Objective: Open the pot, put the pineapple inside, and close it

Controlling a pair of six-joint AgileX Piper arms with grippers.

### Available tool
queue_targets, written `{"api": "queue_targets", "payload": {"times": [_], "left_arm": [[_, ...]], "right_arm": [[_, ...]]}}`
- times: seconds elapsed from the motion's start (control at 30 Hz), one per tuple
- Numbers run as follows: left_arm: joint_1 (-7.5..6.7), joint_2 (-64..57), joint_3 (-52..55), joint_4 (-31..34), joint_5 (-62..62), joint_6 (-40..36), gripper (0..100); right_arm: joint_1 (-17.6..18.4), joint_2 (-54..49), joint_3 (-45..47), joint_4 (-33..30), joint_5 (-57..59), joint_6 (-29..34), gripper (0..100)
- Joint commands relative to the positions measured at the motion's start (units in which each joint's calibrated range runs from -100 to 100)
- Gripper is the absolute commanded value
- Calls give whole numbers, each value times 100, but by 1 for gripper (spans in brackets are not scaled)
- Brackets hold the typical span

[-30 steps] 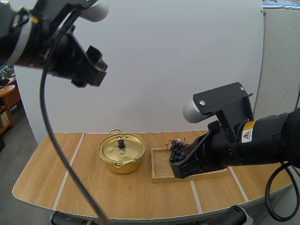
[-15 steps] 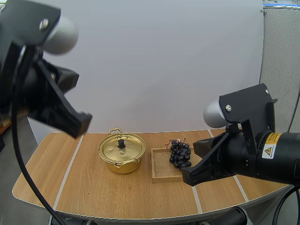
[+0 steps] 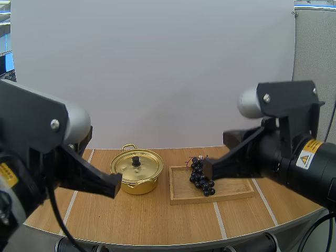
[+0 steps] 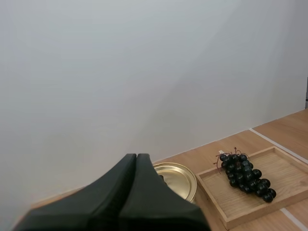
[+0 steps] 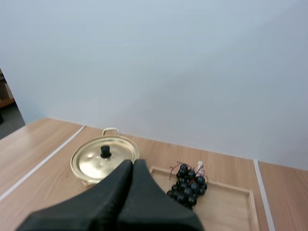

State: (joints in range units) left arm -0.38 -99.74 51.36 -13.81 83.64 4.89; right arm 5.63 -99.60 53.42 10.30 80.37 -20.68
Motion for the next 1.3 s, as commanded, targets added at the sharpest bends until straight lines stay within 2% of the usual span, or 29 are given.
{"api": "queue_targets", "payload": {"times": [0.0, 0.2, 0.47, 0.7, 1.03, 1.17, 1.27], "left_arm": [[79, -26, 591, 129, -1051, -335, 0], [88, -26, 1497, 549, -3064, -335, 0], [88, -26, 2693, 563, -5480, -558, 0], [88, -26, 3686, 551, -7217, -558, 0], [88, -26, 4569, 482, -7356, -558, 0], [88, -26, 4864, 471, -7646, -604, 0], [88, -26, 4864, 471, -7195, -837, 0]], "right_arm": [[-21, -40, 249, -184, -906, 20, 0], [-21, -40, 988, -582, -2263, 20, 0], [-21, -40, 2286, -495, -4562, 20, 0], [-21, -40, 3457, -899, -6378, 20, 0], [-78, -40, 4528, -899, -6584, 20, 0], [-259, -40, 4658, -582, -6584, 20, 0], [-338, -40, 4658, -331, -6442, 20, 0]]}}
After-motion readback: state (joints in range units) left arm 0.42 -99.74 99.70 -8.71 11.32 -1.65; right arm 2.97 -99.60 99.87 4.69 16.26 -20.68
